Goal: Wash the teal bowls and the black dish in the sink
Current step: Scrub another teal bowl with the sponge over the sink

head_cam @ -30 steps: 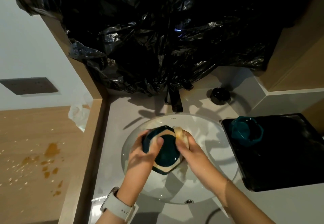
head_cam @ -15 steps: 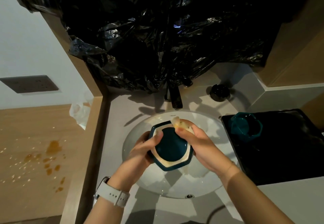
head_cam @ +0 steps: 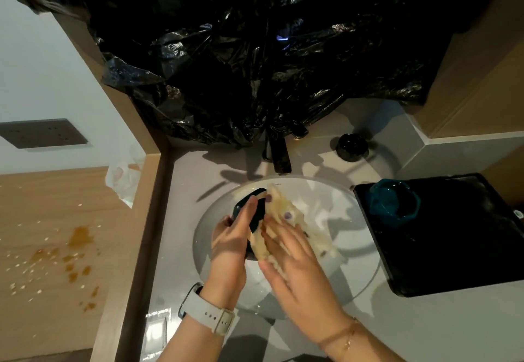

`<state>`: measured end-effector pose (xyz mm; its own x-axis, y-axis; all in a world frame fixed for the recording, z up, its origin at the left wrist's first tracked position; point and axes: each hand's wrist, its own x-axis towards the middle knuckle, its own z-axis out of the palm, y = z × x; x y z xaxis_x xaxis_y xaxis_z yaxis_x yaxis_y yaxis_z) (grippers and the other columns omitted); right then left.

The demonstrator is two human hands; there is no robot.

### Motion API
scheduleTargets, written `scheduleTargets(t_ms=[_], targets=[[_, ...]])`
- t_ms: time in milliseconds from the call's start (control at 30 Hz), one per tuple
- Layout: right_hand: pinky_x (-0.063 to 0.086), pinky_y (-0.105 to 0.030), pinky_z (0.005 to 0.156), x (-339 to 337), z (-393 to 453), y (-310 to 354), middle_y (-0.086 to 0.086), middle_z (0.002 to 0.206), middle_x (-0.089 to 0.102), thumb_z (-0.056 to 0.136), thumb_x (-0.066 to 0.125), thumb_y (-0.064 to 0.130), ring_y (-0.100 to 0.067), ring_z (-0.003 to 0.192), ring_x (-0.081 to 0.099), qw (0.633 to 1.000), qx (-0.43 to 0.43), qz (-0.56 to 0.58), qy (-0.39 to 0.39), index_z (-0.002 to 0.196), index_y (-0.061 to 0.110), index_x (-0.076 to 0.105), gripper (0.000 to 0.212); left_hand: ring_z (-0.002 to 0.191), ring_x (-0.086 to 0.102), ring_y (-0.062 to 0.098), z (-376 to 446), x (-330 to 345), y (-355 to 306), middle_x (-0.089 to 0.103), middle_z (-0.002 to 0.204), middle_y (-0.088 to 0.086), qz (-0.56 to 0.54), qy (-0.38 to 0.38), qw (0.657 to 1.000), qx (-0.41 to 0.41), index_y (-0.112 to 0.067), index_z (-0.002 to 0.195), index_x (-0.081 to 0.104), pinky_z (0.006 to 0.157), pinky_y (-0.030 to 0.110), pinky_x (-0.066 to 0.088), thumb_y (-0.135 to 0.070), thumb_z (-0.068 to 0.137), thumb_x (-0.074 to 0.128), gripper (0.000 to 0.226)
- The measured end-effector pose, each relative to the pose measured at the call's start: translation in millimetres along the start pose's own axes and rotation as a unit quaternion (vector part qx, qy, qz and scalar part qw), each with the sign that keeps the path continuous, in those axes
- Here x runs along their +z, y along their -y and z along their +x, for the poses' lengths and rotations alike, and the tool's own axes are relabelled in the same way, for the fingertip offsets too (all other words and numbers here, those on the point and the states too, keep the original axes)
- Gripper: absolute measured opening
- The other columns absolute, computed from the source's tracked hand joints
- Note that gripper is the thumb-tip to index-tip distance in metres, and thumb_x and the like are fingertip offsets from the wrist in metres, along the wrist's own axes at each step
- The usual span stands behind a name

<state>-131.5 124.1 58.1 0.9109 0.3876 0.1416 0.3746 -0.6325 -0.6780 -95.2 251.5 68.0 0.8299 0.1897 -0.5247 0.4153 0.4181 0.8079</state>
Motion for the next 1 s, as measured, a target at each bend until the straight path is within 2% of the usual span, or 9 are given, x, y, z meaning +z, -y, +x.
scheduleTargets(t_ms=[100,233,333,467,567,667,767,867,1000], targets=[[-0.007,-0.029,0.121,-13.7,22.4,-5.5,0.021,0.159,0.003,0.100,0.020,0.049,0.001,0.145,-0.012,0.999,0.008,-0.041,0.027,0.146,0.040,0.023,0.047,0.095,0.072,0.034,-2.5,3.7,6.9,0.075,0.105,0.016,0.004,0.015,1.000,-0.011,-0.011,0.114,0.071,0.073,0.038,0.056,-0.049,0.081,0.072,0.050],[0.001,-0.039,0.122,-23.7,17.2,-23.0,0.016,0.159,0.015,0.099,0.013,0.051,-0.004,0.148,0.000,0.996,0.032,-0.081,0.033,0.147,0.037,0.030,0.053,0.094,0.072,0.036,2.6,2.3,3.8,0.076,0.101,0.015,-0.033,-0.037,0.998,-0.023,-0.013,0.108,0.071,0.081,0.048,0.059,-0.042,0.082,0.072,0.039],[-0.001,-0.029,0.122,-11.7,-0.6,-15.1,0.022,0.158,0.009,0.098,0.015,0.054,0.003,0.146,-0.002,0.994,0.013,-0.017,0.109,0.149,0.038,0.021,0.053,0.079,0.075,0.028,4.2,-0.5,4.9,0.078,0.086,0.011,-0.028,-0.041,0.999,-0.009,-0.014,0.093,0.074,0.069,0.033,0.058,-0.030,0.088,0.071,0.018],[-0.004,-0.022,0.120,-10.6,22.2,-10.3,0.015,0.159,0.015,0.097,0.014,0.057,0.001,0.147,0.002,0.993,-0.019,-0.026,0.112,0.150,0.029,0.027,0.061,0.067,0.074,0.019,1.2,1.7,8.7,0.077,0.079,0.007,-0.050,-0.046,0.998,-0.017,-0.013,0.097,0.073,0.059,0.028,0.056,-0.027,0.088,0.071,0.017],[-0.008,-0.023,0.119,-21.4,26.0,-21.1,0.018,0.158,0.012,0.099,0.018,0.051,0.003,0.146,0.001,0.994,-0.022,-0.045,0.101,0.151,0.030,0.023,0.056,0.083,0.075,0.032,2.6,-1.7,3.8,0.077,0.091,0.014,-0.030,-0.054,0.998,0.000,-0.008,0.107,0.071,0.078,0.043,0.059,-0.034,0.086,0.071,0.033],[-0.008,-0.024,0.120,-18.2,10.1,-14.7,0.017,0.158,0.016,0.100,0.019,0.049,0.006,0.145,0.004,0.992,-0.031,0.011,0.125,0.150,0.029,0.025,0.054,0.087,0.073,0.036,10.3,-6.7,7.8,0.076,0.095,0.016,-0.006,-0.091,0.996,-0.015,-0.011,0.105,0.071,0.088,0.051,0.056,-0.052,0.067,0.080,0.057],[-0.008,-0.023,0.119,-12.9,15.7,-3.5,0.013,0.156,0.026,0.100,0.021,0.050,0.008,0.143,0.010,0.989,-0.048,0.038,0.135,0.147,0.025,0.036,0.055,0.069,0.071,0.024,13.6,-3.8,13.3,0.071,0.084,0.015,-0.015,-0.087,0.993,-0.076,-0.009,0.094,0.069,0.067,0.034,0.058,-0.052,0.063,0.078,0.053],[-0.009,-0.024,0.119,-21.1,30.5,-3.3,0.014,0.150,0.037,0.098,0.020,0.051,0.010,0.142,0.014,0.991,-0.056,-0.005,0.120,0.141,0.025,0.046,0.057,0.054,0.067,0.018,7.9,-2.2,13.1,0.071,0.070,0.008,-0.024,-0.064,0.996,-0.060,-0.012,0.089,0.071,0.047,0.027,0.053,-0.042,0.084,0.069,0.031],[-0.003,-0.028,0.121,-25.5,21.7,-24.2,0.013,0.151,0.036,0.099,0.016,0.055,0.004,0.143,0.019,0.994,-0.057,-0.055,0.081,0.142,0.024,0.046,0.061,0.078,0.071,0.030,9.0,-10.3,4.5,0.076,0.083,0.010,-0.013,-0.084,0.996,-0.033,-0.011,0.102,0.070,0.082,0.053,0.058,-0.036,0.085,0.070,0.030]])
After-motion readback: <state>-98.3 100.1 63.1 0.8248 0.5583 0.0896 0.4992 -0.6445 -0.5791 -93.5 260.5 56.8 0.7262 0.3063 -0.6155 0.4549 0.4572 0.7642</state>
